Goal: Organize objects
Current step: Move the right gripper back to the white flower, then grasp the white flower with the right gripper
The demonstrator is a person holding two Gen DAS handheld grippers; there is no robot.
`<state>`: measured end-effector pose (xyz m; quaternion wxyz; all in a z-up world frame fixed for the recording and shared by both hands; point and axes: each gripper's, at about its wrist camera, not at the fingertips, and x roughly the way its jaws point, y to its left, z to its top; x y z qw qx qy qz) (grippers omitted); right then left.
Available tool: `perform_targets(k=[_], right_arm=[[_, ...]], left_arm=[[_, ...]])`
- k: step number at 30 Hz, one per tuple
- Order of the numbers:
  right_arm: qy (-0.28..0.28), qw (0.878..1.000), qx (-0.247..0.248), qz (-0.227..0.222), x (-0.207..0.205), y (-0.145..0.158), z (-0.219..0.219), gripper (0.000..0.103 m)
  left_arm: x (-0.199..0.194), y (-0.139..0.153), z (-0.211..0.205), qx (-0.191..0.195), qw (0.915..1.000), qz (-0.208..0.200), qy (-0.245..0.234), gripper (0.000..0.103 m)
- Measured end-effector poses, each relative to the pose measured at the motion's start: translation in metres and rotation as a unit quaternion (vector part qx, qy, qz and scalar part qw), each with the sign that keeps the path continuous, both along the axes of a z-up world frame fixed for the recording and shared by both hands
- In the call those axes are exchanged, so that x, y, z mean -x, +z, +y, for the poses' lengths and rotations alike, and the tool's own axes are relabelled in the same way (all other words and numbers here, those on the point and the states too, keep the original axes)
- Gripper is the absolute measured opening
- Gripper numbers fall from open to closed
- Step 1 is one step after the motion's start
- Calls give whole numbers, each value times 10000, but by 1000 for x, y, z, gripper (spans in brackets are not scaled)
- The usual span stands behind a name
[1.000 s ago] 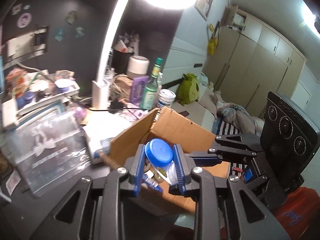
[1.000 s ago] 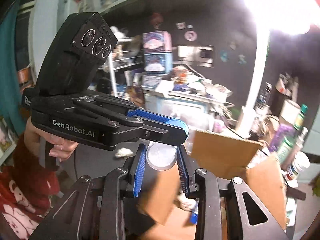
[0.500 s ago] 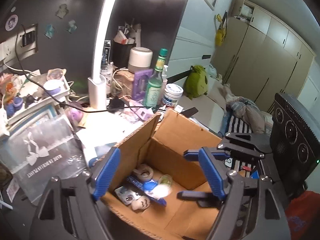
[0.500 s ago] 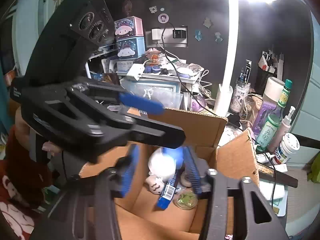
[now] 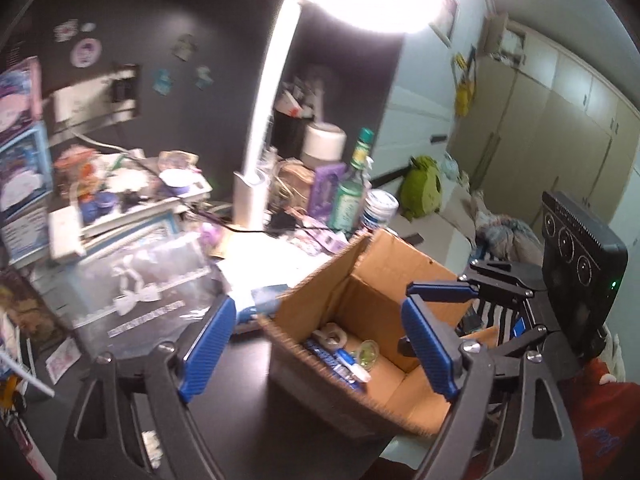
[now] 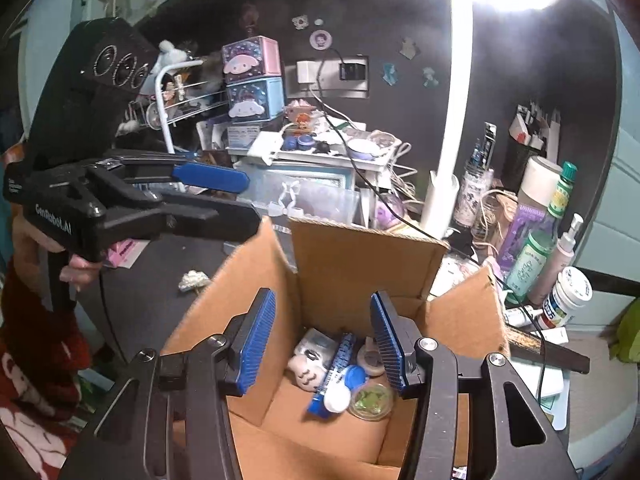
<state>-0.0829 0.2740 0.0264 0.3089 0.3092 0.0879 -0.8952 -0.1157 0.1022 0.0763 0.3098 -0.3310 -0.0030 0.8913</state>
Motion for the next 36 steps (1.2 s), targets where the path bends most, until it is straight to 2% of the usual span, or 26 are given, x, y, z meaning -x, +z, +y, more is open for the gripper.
perform_targets(k=[4,8,11,15,19,22,28,31,36], right_arm=[[206,9997,28,106,-12,8,-24,46],[648,9977,151,109,-26,9,-62,46],[1087,9938,214,8,-37,4,-97,55],[1624,9861,274,-208,-46,-14,-145,57],[1872,9805,183,-572,-39,-49,-189,58],[1823,9804,-54,-746,-26,-81,-214,58],[1544,9831,-585,-785,4,-138,-248,58],[1458,9831,-873,-683,18,-157,-260,58],[1397,9816,-969,-867,41,-175,-272,58]], left_arm=[[-14,5,-41,-102,9991,166,366,84],[-31,1,-85,-59,9946,356,977,84],[-42,-12,-115,-53,9911,354,1283,85],[-53,-37,-154,-3,9860,265,1649,85],[-65,-67,-193,7,9813,80,1922,85],[-73,-91,-214,-32,9787,-125,2048,85],[-80,-132,-238,-94,9743,-523,2190,85],[-82,-141,-244,-186,9729,-603,2222,85],[-84,-146,-252,-303,9721,-664,2227,85]])
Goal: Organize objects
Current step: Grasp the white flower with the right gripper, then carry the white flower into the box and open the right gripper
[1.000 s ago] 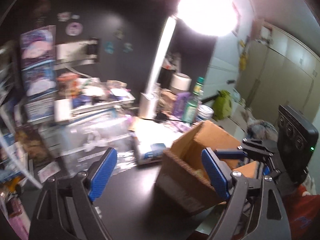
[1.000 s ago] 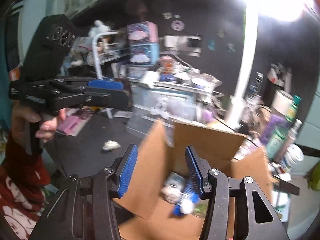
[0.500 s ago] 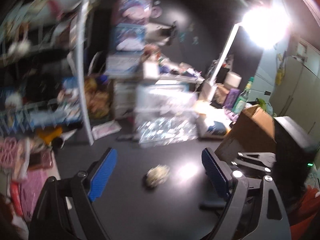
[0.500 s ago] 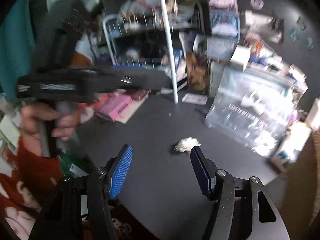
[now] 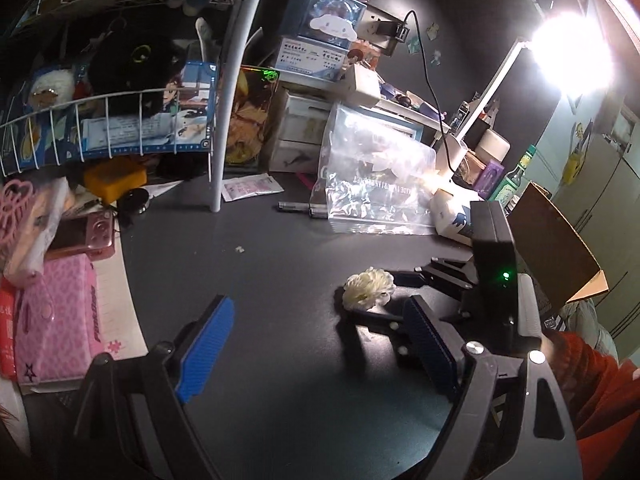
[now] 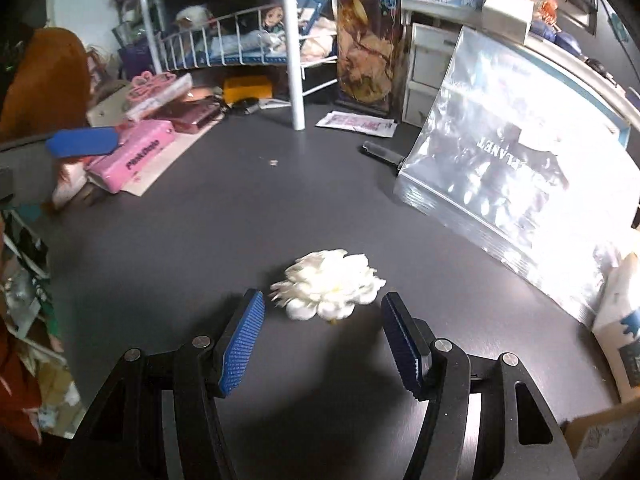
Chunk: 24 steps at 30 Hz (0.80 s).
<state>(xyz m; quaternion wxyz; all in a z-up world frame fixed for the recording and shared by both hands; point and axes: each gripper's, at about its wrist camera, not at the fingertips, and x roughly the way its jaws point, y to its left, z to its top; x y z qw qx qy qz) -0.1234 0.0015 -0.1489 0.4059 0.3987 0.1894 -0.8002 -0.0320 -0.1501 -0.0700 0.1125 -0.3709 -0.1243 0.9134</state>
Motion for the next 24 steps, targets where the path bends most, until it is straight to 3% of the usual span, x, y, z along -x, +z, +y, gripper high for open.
perform_targets(k=[4,7,12,17,24], right_arm=[[39,9999,-22,109,4,0,-6,55],[96,9999,-35,122,5,0,-11,42],[199,9997,-29,128,-2,2,-12,32],[335,9991,215,122,-19,18,-2,29],[678,9943,663,486,-63,64,18,29]], left_arm=[[-3,-1,-7,-95,9999,-11,80,85],[-3,-2,-11,-140,9998,-40,123,85],[-3,-1,-9,-171,9998,-50,109,85],[-1,2,7,-257,9994,-122,-179,85],[4,22,38,-650,9928,-221,-979,84]])
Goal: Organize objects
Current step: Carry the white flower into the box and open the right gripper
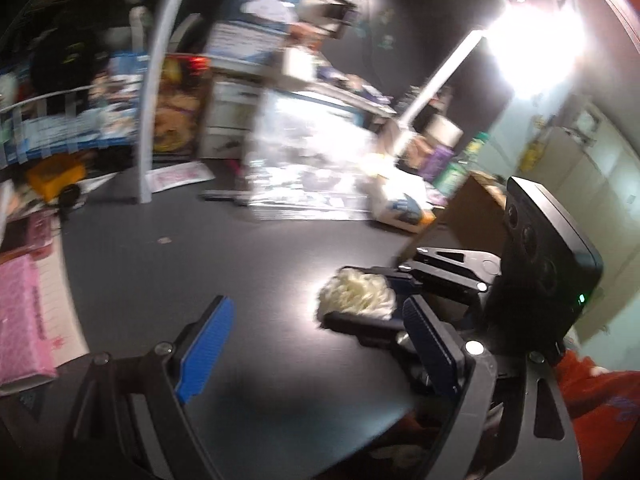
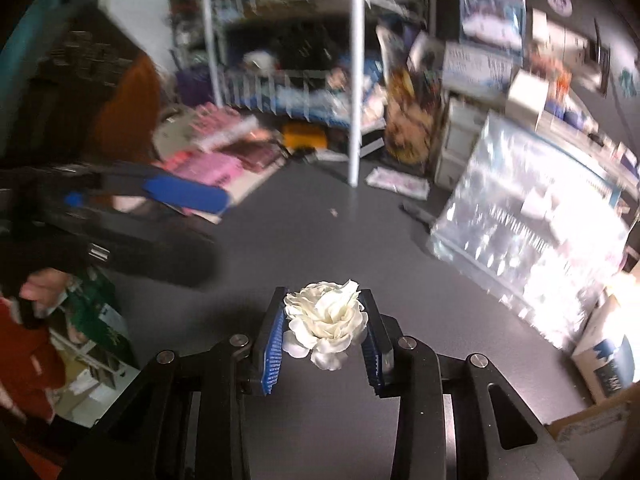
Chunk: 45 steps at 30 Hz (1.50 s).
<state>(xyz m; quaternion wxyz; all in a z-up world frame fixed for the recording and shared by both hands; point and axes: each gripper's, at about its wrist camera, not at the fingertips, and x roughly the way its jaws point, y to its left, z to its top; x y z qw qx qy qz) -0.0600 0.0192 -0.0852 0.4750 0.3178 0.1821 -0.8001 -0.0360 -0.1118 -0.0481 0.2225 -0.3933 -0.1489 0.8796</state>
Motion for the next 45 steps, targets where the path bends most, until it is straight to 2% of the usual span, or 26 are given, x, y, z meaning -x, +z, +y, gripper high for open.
perform_targets(k=[3,6,11,14,21,28,36,38,41,42,45], right_arm=[[125,9995,193,235,-18,24,10,29],[152,9979,315,551,-31,47,21,29],[17,9940,421,1012,-41,77,42,29],[-190,9909,430,1261,-44,92,62,29],[-820,9836,392,1557,-31,119,120,29],[-1396,9794,238,1438,-6,129,184,29],[-1661,9811,-16,995,27,119,224,30],[-1706,9813,-88,891,33,116,227,35],[-1708,9830,-69,676,40,117,230,53],[-1715,9832,-59,627,41,119,232,59],[-1731,9827,-92,644,41,121,233,60]], left_arm=[[2,19,16,-106,9990,36,-423,79],[8,39,34,-191,9966,0,-797,68],[20,70,72,-29,9921,48,-1255,44],[26,90,99,93,9880,160,-1531,37],[54,117,168,245,9760,237,-2152,35],[90,118,243,372,9634,53,-2652,35],[117,104,284,560,9590,-225,-2769,36],[120,102,287,633,9590,-255,-2752,50],[119,108,284,773,9632,-62,-2574,72],[118,110,282,782,9638,-2,-2548,73],[117,116,274,779,9669,94,-2428,78]])
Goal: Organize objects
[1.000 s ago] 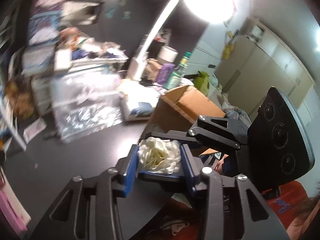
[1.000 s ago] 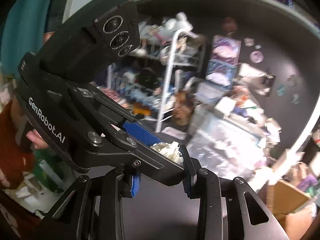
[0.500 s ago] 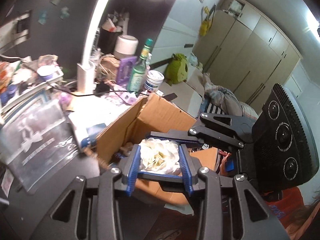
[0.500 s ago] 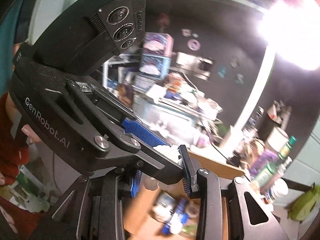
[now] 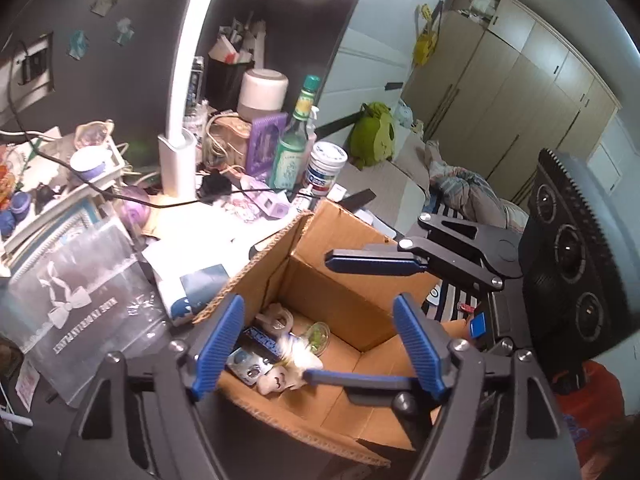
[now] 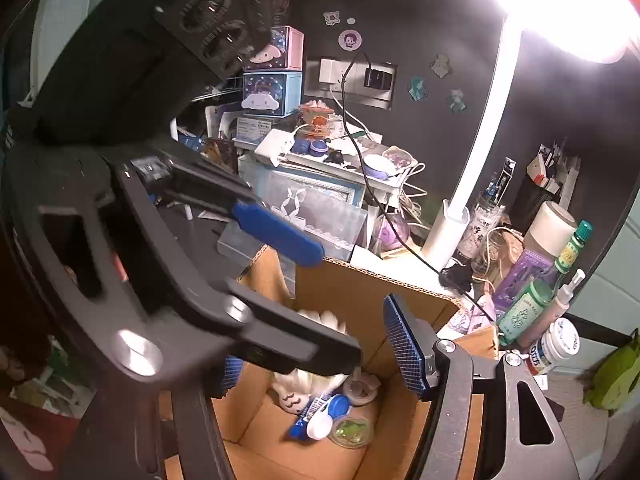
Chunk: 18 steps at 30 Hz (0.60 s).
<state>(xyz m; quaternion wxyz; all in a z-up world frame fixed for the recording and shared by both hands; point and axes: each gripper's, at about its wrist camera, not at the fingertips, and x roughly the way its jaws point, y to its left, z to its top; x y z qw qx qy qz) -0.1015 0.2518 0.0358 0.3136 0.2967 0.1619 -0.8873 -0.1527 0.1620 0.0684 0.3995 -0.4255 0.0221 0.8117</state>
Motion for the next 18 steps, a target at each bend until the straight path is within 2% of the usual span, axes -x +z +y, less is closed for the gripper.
perform_targets(k=[5,10,12,15,18], right_arm=[[-49,10000,39,-31,-1,1,4,61],[-135,9999,33,61,-4,4,6,77],[-158,9998,31,116,-7,6,6,79],[-96,9998,156,124,-12,10,7,91],[-53,9994,300,186,-18,14,8,96]], left_arm=[[-10,9,-14,-60,9995,215,215,82],[-27,18,-30,-85,9973,503,521,86],[-34,21,-36,-94,9958,623,661,89],[-49,27,-49,-45,9905,953,995,96],[-65,31,-63,-63,9844,1232,1256,101]])
